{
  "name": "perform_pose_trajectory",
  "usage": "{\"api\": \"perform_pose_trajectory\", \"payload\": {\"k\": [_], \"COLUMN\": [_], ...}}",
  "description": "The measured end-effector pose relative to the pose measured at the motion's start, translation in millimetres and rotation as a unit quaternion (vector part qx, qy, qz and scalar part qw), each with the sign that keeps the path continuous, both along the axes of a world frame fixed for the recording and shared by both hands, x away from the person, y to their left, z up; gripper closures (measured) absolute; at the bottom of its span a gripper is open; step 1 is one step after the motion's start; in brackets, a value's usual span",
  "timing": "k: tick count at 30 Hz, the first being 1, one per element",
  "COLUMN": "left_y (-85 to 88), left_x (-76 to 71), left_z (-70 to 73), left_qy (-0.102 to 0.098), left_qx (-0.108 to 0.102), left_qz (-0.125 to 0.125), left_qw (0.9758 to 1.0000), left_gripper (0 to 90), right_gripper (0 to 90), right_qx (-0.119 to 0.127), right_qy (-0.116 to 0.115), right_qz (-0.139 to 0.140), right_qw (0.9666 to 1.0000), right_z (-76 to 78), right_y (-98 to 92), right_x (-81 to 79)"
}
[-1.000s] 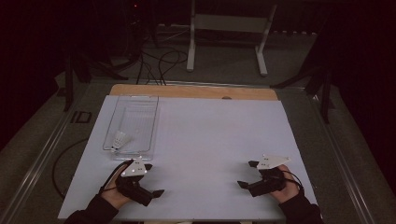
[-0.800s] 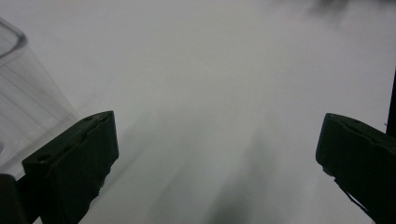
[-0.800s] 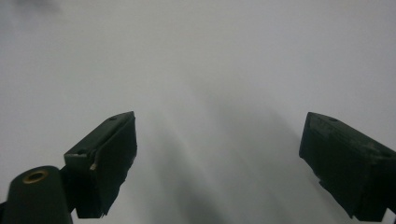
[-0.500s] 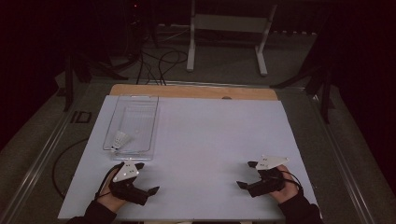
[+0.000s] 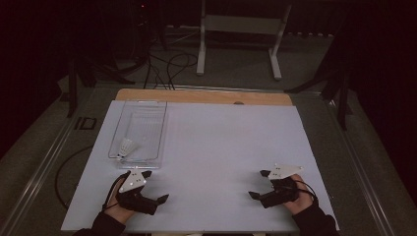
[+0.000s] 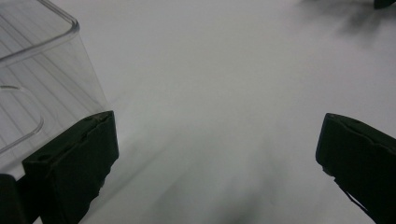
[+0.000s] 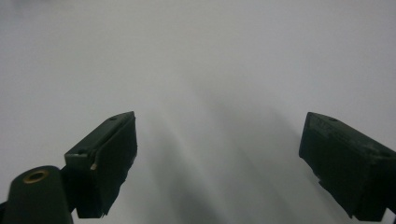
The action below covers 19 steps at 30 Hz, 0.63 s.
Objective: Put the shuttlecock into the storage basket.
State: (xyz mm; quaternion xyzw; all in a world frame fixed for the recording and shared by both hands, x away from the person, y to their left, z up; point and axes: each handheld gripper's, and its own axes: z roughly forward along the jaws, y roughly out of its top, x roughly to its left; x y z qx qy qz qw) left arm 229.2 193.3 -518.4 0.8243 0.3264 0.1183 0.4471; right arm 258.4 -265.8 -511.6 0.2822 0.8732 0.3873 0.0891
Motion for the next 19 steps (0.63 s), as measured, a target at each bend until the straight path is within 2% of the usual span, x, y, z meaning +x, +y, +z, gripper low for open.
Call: {"api": "perform_pose_trajectory", "payload": {"k": [19], "left_y": [-0.1], "left_x": [1.1], "left_z": [-2.3], "left_qy": [0.0], "left_qx": [-0.002], "left_qz": [0.005], "left_qw": [1.0], "left_gripper": [0.1], "right_gripper": [11.2], "right_qx": [-0.001], "right_qy": [-0.001], "right_qz": [0.0], "right_qw": [1.0], "right_z": [-0.9], "right_y": [0.8], "right_x": [-0.4]}}
